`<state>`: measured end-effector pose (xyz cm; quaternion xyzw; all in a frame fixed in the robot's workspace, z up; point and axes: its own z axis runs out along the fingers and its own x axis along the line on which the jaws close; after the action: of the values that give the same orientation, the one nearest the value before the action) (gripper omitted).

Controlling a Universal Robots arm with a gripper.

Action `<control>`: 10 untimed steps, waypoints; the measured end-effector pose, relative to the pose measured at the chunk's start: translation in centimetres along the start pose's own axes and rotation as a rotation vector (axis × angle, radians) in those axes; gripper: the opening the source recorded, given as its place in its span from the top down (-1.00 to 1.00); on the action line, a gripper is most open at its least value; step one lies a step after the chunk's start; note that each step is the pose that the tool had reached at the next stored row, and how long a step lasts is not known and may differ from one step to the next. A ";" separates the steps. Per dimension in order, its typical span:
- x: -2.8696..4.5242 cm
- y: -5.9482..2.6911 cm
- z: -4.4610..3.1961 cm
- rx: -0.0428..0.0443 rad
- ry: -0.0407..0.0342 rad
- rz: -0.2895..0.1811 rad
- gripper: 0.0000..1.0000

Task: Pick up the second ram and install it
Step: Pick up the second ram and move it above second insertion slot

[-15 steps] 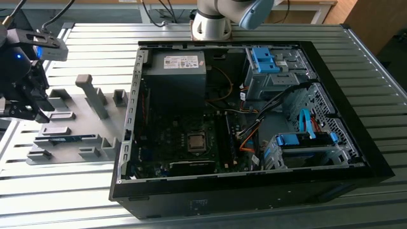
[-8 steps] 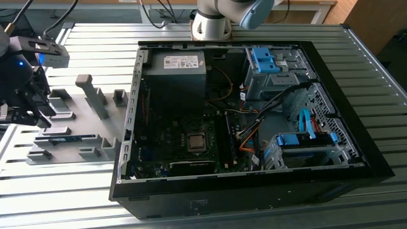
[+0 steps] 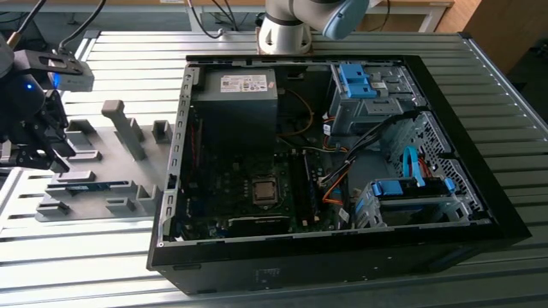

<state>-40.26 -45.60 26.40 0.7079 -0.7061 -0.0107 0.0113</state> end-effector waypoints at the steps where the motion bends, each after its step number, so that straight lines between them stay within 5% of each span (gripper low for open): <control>1: 0.00 0.00 0.01 0.0000 0.0000 0.000 0.25; 10: 0.00 0.00 0.05 0.0000 0.0000 0.000 0.25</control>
<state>-40.25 -45.60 26.35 0.7079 -0.7061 -0.0107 0.0113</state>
